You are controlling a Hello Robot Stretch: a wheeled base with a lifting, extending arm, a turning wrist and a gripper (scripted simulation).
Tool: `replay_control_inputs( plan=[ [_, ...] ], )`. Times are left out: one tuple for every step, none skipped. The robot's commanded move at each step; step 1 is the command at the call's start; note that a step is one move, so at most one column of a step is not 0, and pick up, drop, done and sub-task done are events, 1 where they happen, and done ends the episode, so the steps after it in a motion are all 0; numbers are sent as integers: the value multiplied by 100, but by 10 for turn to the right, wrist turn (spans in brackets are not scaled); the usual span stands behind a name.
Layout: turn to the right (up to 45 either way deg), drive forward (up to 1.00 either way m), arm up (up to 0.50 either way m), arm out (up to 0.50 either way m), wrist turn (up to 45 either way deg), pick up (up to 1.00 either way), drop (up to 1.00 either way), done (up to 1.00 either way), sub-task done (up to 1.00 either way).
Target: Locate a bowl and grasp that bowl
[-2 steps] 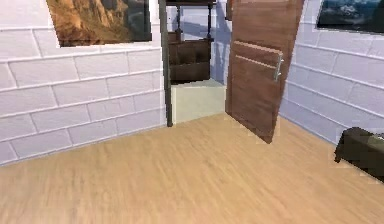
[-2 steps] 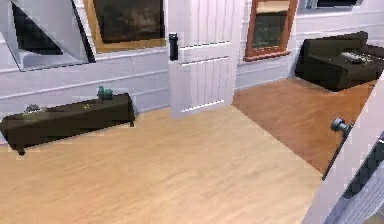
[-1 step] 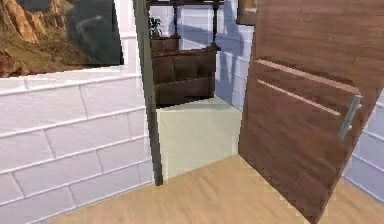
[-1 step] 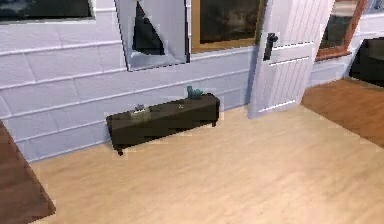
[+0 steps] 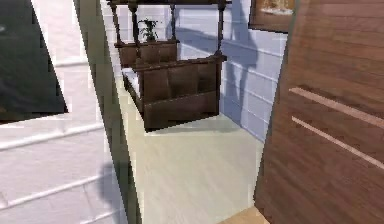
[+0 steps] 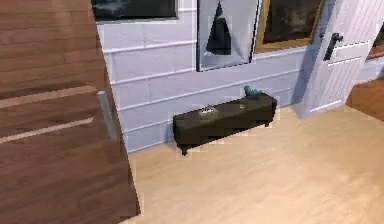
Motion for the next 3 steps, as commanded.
replay_control_inputs(
  plan=[
    [90,0,0,0,0,0,0,0,0],
    [0,75,0,0,0,0,0,0,0],
    [360,0,0,0,0,0,0,0,0]
  ],
)
